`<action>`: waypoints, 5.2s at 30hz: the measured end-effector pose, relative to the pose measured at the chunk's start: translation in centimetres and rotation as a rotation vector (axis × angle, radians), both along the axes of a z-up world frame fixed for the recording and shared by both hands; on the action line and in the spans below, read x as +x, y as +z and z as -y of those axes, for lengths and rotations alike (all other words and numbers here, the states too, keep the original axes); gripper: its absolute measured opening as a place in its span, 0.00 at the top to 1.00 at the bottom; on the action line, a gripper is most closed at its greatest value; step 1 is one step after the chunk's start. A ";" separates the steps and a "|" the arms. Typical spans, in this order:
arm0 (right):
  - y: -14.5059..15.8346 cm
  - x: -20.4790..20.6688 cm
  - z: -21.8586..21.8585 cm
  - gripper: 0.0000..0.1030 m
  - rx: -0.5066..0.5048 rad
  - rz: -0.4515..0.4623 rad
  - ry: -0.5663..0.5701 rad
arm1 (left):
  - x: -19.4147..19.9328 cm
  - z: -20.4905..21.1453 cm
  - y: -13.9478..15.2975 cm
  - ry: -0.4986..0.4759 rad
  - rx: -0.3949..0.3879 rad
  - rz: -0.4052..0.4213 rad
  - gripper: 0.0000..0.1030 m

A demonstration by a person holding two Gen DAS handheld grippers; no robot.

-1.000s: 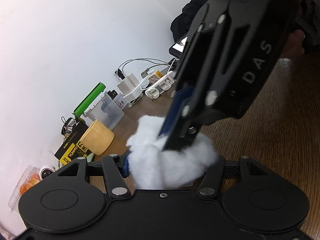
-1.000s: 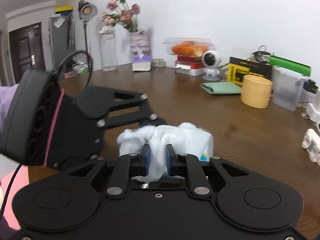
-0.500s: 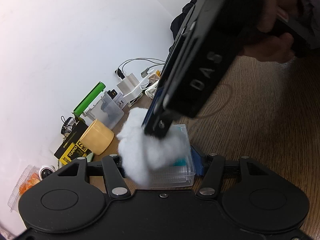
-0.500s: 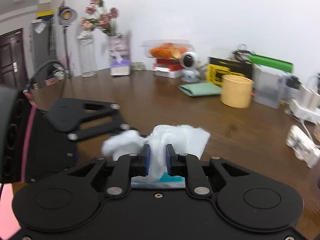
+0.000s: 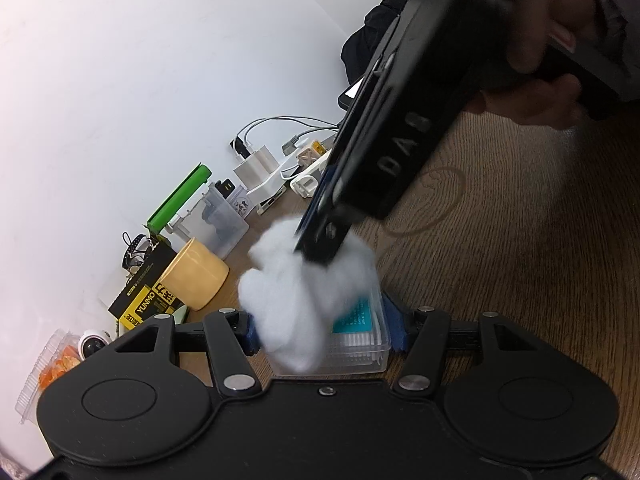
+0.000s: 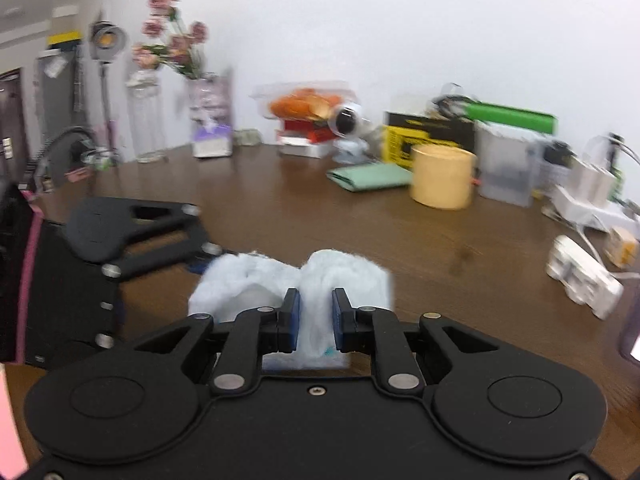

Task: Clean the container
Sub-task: 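Press and rub the wipe on the floss box with the right gripper, then hold the wipe pressed against the floss box face with the right gripper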

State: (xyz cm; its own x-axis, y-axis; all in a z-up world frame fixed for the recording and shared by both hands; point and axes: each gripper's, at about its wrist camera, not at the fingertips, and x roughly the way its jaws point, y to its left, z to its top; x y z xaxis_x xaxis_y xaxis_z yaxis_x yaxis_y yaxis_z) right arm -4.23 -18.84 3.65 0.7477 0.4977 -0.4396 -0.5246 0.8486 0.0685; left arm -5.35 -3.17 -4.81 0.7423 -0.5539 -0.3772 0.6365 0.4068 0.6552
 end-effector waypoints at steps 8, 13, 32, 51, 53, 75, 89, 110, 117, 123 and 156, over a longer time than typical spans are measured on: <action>-0.4 -1.1 -0.4 0.82 -0.046 0.028 -0.007 | -0.1 0.0 0.0 0.001 0.000 -0.003 0.45; -0.5 -0.2 0.7 0.82 -0.021 0.016 -0.094 | -0.1 0.0 0.0 0.001 0.000 -0.003 0.45; -0.7 -1.4 -0.8 0.82 -0.046 0.090 -0.032 | 0.2 0.1 0.1 0.000 0.000 -0.004 0.45; -0.7 -2.0 -1.4 0.82 -0.064 0.096 0.029 | 0.3 0.2 0.2 0.000 0.000 -0.002 0.45; -0.7 -2.0 -1.4 0.82 -0.065 0.096 0.027 | 0.3 0.2 0.2 0.000 0.000 -0.002 0.45; -0.7 -1.8 -1.5 0.81 -0.066 0.091 0.023 | 0.4 0.2 0.2 0.000 0.000 -0.003 0.45; -0.7 -1.3 -1.1 0.81 -0.066 0.091 0.029 | 0.4 0.2 0.2 0.000 0.000 -0.003 0.45; -0.8 -1.3 -1.2 0.81 -0.067 0.091 0.024 | 0.5 0.2 0.3 -0.001 0.000 -0.003 0.45; -0.8 -1.4 -1.2 0.81 -0.068 0.091 0.023 | 0.5 0.2 0.3 -0.001 0.000 -0.003 0.45; -0.8 -1.5 -1.2 0.81 -0.068 0.091 0.022 | 0.5 0.2 0.3 -0.001 0.000 -0.003 0.45; -0.7 -1.4 -1.1 0.81 -0.069 0.089 0.018 | 0.5 0.1 0.3 -0.001 0.001 -0.003 0.45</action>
State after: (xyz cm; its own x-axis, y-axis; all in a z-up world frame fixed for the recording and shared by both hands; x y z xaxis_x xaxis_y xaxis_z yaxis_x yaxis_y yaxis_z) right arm -5.67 -17.72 2.90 0.7769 0.4818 -0.4053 -0.5408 0.8403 -0.0377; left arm -4.86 -3.31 -4.48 0.7406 -0.5542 -0.3800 0.6388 0.4054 0.6539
